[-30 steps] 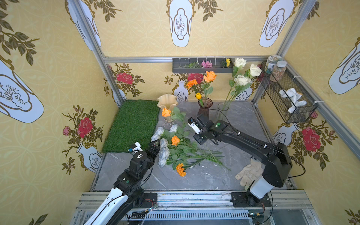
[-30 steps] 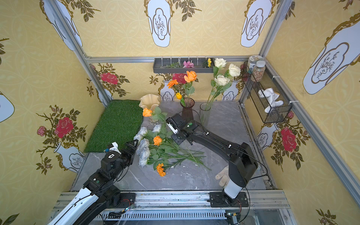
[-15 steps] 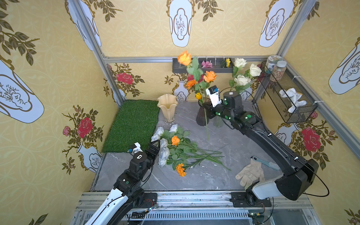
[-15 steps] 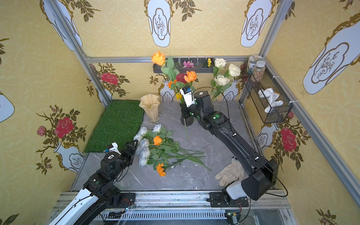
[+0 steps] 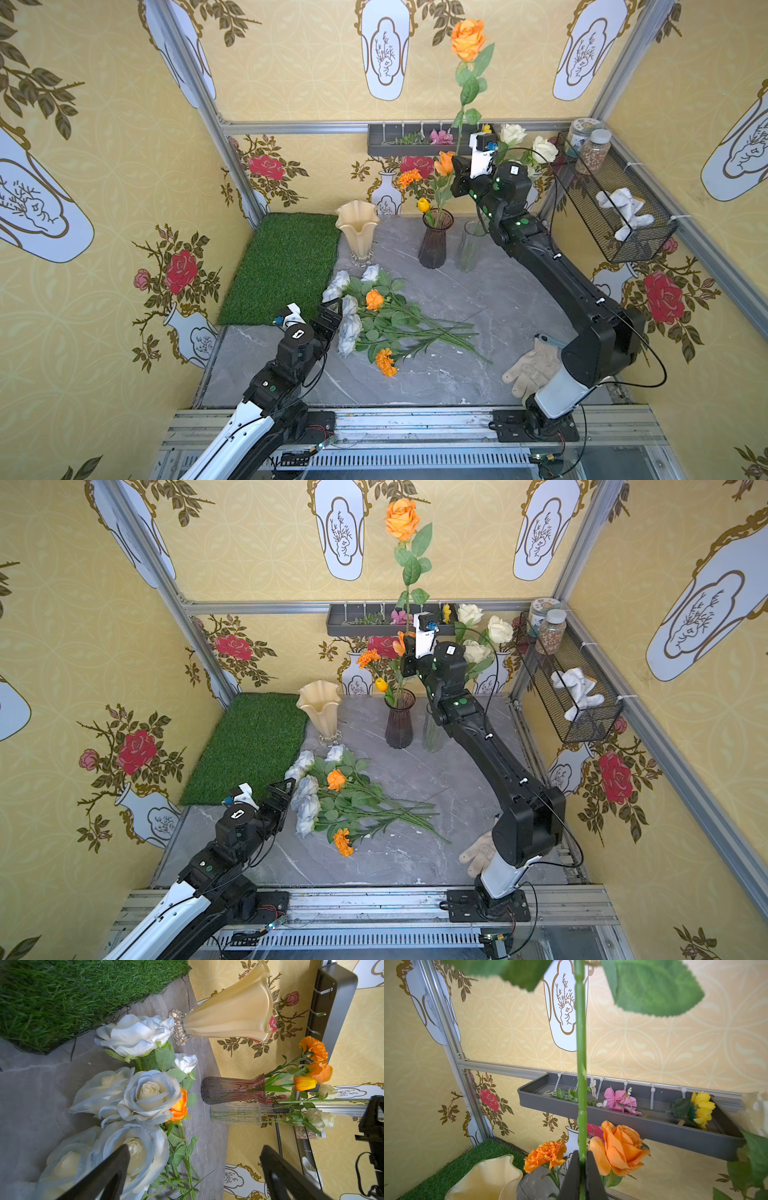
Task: Arrange the flowers in different vases according to their colors
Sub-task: Insert the flower into the vase.
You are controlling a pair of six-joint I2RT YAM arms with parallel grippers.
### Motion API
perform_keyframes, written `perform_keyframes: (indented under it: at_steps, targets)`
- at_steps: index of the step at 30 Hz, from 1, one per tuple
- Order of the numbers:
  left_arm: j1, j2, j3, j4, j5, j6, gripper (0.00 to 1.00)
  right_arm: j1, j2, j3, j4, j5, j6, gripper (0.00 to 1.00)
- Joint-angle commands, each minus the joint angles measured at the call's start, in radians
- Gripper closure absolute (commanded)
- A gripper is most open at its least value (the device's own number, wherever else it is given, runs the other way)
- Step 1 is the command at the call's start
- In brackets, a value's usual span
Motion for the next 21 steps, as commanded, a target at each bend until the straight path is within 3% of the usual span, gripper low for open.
perform_keyframes:
  at_steps: [1, 6, 15, 21]
  targets:
    - [0.002, 0.001, -0.007, 0.043, 0.003, 0.018, 0.00, -0.015, 0.038, 0.021, 0.122, 0.043, -0.041, 1.00]
    - [0.004, 0.011, -0.007, 0.055, 0.000, 0.023, 0.00, -0.008, 0.097, 0.032, 0.115, 0.062, -0.124, 1.00]
    - [0.003, 0.011, -0.011, 0.067, -0.006, 0.020, 0.00, 0.062, 0.106, -0.111, 0.137, 0.115, -0.234, 1.00]
    - [0.005, 0.010, -0.012, 0.068, -0.004, 0.022, 0.00, 0.066, 0.091, -0.180, 0.138, 0.161, -0.201, 0.99]
